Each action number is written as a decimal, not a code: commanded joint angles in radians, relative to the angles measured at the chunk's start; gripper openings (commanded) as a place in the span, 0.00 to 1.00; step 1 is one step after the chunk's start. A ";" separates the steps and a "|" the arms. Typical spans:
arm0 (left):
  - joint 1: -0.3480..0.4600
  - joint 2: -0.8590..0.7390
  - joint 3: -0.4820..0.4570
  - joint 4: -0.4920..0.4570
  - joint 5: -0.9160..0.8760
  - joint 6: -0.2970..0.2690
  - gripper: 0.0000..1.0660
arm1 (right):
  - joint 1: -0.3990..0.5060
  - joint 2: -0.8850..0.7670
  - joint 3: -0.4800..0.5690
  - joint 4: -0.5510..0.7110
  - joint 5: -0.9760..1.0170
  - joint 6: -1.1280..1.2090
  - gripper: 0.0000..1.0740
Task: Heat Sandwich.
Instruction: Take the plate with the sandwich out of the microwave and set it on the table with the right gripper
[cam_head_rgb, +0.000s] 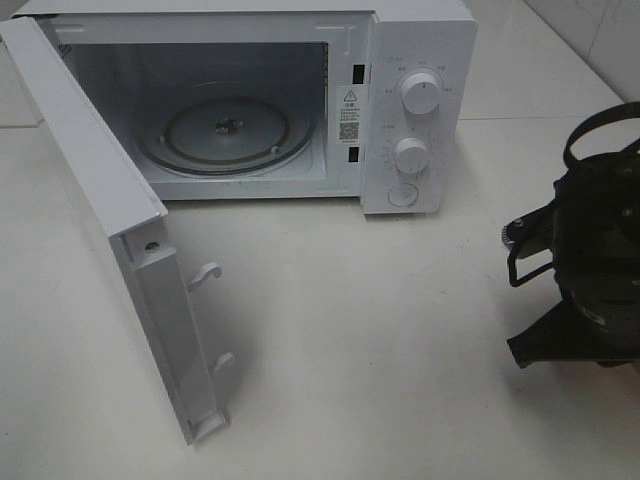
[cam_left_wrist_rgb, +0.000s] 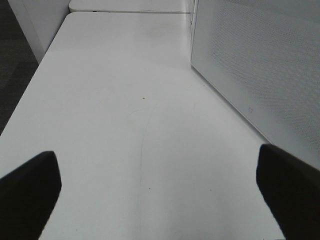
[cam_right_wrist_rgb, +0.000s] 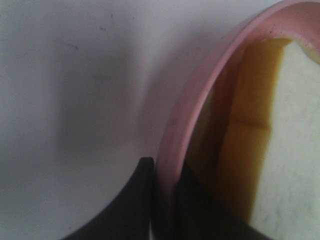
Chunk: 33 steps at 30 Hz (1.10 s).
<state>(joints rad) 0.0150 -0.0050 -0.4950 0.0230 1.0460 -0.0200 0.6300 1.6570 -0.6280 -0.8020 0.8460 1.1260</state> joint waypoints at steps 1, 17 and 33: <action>0.003 -0.016 0.002 -0.002 -0.009 0.000 0.94 | -0.002 0.034 -0.012 -0.057 0.031 0.036 0.01; 0.003 -0.016 0.002 -0.002 -0.009 0.000 0.94 | -0.002 0.178 -0.050 -0.164 -0.038 0.200 0.02; 0.003 -0.016 0.002 -0.002 -0.009 0.000 0.94 | -0.002 0.240 -0.070 -0.132 -0.056 0.175 0.12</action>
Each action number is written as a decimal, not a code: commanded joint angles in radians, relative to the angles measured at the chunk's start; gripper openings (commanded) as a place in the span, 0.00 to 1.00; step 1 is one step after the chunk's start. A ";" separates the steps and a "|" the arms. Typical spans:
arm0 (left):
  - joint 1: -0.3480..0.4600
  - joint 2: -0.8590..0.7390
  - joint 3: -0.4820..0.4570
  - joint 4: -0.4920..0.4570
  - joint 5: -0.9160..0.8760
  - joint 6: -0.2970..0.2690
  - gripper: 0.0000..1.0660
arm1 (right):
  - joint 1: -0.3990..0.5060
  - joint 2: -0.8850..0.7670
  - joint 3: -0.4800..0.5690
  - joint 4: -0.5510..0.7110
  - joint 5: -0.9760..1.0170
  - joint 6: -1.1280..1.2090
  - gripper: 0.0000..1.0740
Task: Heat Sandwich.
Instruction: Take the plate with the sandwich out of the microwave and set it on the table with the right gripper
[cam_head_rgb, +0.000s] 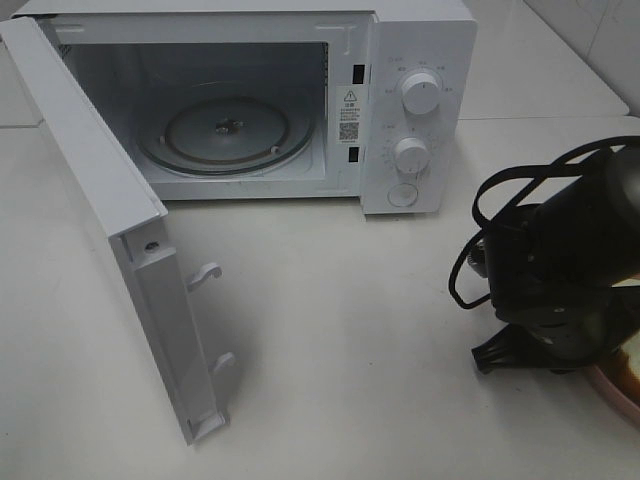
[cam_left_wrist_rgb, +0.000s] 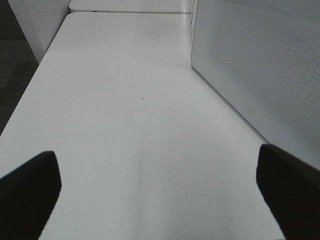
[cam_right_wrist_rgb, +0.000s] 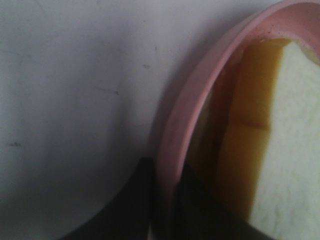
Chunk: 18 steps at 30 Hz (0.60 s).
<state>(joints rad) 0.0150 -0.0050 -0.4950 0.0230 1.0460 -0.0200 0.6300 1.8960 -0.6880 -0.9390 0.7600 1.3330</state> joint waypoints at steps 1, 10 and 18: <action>0.003 -0.016 0.002 -0.002 -0.009 0.000 0.94 | -0.002 0.001 -0.010 0.005 0.030 -0.032 0.12; 0.003 -0.016 0.002 -0.002 -0.009 0.000 0.94 | -0.002 0.001 -0.032 0.094 0.030 -0.146 0.47; 0.003 -0.016 0.002 -0.002 -0.009 0.000 0.94 | -0.002 -0.009 -0.032 0.137 0.027 -0.212 0.72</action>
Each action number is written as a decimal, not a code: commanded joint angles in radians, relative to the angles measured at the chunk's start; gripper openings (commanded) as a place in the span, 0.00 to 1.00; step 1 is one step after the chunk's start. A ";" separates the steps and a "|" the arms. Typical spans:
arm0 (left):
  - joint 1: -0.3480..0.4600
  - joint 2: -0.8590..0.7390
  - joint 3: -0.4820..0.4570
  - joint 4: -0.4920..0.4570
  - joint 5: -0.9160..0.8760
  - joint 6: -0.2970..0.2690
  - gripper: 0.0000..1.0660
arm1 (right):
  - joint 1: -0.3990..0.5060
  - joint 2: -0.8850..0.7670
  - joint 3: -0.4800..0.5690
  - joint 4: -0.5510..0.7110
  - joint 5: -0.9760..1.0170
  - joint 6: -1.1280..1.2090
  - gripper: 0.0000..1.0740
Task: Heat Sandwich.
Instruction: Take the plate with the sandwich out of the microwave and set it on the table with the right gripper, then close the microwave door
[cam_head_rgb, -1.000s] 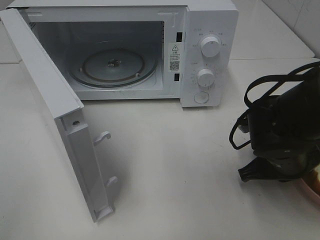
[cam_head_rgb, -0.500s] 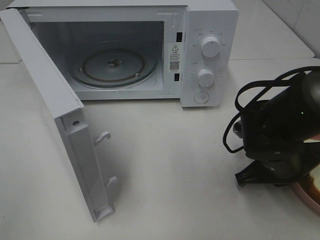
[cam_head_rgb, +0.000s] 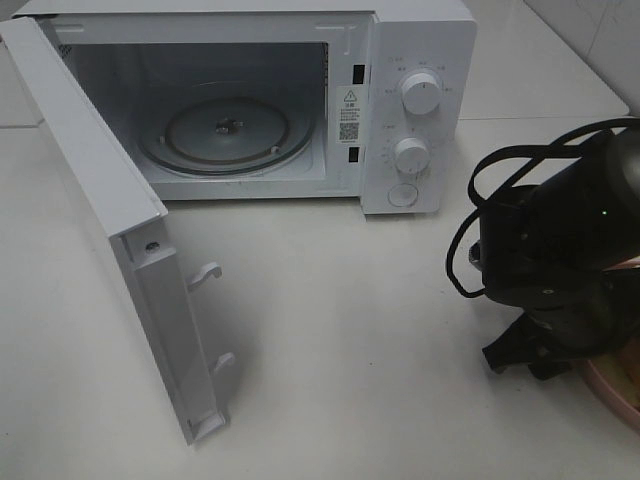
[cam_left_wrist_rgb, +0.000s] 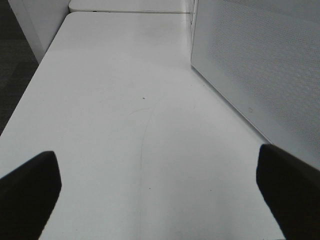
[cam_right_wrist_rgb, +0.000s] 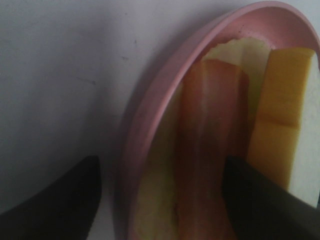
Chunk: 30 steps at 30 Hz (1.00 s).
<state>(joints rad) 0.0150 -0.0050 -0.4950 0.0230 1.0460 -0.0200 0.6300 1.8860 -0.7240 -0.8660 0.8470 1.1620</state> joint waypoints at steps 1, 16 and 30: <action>0.003 -0.016 0.002 -0.002 -0.009 0.000 0.94 | -0.002 -0.008 0.004 0.075 -0.065 -0.057 0.72; 0.003 -0.016 0.002 -0.002 -0.009 0.000 0.94 | -0.002 -0.334 0.004 0.258 -0.071 -0.362 0.70; 0.003 -0.016 0.002 -0.002 -0.009 0.000 0.94 | -0.002 -0.624 0.004 0.424 -0.059 -0.666 0.73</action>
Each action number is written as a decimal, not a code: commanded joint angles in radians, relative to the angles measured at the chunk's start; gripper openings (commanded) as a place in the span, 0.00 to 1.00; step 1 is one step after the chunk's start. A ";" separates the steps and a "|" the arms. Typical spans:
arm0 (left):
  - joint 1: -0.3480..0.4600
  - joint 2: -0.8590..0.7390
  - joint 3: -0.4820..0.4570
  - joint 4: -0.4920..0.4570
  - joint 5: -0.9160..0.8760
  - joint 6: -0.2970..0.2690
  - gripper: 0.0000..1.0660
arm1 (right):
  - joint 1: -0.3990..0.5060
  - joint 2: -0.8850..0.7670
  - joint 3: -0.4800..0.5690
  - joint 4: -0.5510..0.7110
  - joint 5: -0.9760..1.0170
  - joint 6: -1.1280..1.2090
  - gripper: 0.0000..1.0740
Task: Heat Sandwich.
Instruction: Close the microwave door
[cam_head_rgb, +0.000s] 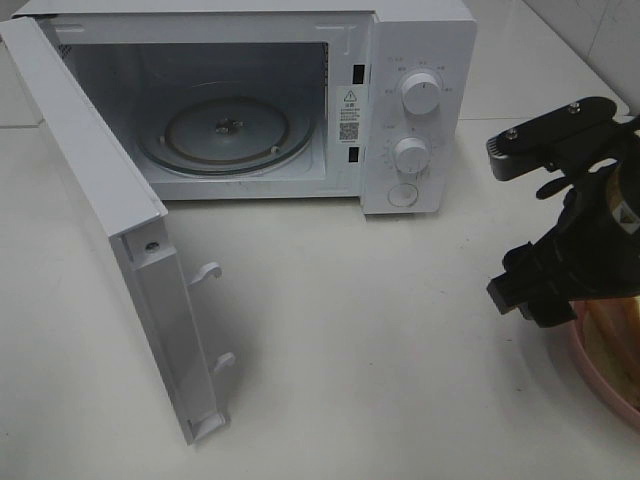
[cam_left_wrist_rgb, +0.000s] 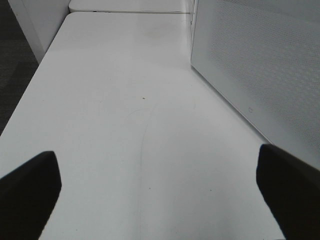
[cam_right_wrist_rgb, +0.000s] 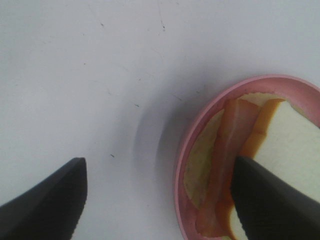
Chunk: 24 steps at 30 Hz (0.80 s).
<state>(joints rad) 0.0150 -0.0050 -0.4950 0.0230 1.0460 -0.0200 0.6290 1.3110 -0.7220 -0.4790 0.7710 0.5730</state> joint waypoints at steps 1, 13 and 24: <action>0.003 -0.016 0.002 -0.002 -0.009 0.000 0.94 | -0.001 -0.069 0.002 0.054 0.026 -0.105 0.73; 0.003 -0.016 0.002 -0.002 -0.009 0.000 0.94 | 0.000 -0.385 0.002 0.252 0.125 -0.308 0.73; 0.003 -0.016 0.002 -0.002 -0.009 0.000 0.94 | 0.000 -0.589 0.002 0.262 0.262 -0.345 0.72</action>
<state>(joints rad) 0.0150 -0.0050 -0.4950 0.0230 1.0460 -0.0200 0.6290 0.7320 -0.7220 -0.2160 1.0170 0.2390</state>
